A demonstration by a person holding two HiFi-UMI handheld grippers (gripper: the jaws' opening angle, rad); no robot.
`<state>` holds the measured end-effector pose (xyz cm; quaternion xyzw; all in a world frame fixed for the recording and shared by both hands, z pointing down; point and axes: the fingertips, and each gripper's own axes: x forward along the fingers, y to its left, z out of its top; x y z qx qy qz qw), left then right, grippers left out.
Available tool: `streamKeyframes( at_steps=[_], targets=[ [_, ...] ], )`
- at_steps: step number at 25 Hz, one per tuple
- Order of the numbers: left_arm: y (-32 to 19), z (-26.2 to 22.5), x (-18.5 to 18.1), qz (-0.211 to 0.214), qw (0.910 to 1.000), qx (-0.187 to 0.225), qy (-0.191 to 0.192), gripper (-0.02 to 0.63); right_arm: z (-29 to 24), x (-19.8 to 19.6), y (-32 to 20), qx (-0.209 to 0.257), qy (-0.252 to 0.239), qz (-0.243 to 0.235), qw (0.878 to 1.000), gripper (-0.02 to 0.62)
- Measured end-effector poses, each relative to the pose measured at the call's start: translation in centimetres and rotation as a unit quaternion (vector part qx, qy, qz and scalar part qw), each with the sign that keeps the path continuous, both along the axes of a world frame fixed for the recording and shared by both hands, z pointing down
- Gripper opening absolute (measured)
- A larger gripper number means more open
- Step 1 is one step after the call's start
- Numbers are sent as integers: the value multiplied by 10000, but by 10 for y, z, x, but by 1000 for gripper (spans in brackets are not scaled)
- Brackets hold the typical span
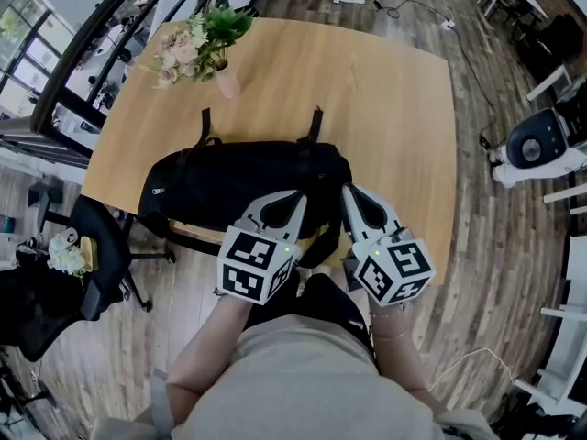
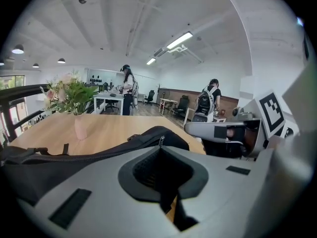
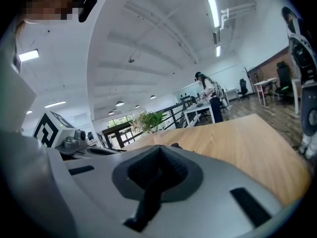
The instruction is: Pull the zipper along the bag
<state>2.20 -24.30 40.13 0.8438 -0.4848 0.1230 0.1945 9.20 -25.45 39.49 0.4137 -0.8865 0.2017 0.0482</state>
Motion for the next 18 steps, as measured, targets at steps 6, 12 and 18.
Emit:
streamKeyframes(
  at_steps=[6,12,18],
  targets=[
    [-13,12,-1,214,9996,-193,-50,17,5,6,-12,-173,100,310,9993,-6],
    [-19,23,12,518,9982,-308,-46,18,10,8,-24,-302,155,299,9990,16],
    [-22,22,17,613,9976,-312,-22,18,20,2,-25,-587,299,16,9978,127]
  ],
)
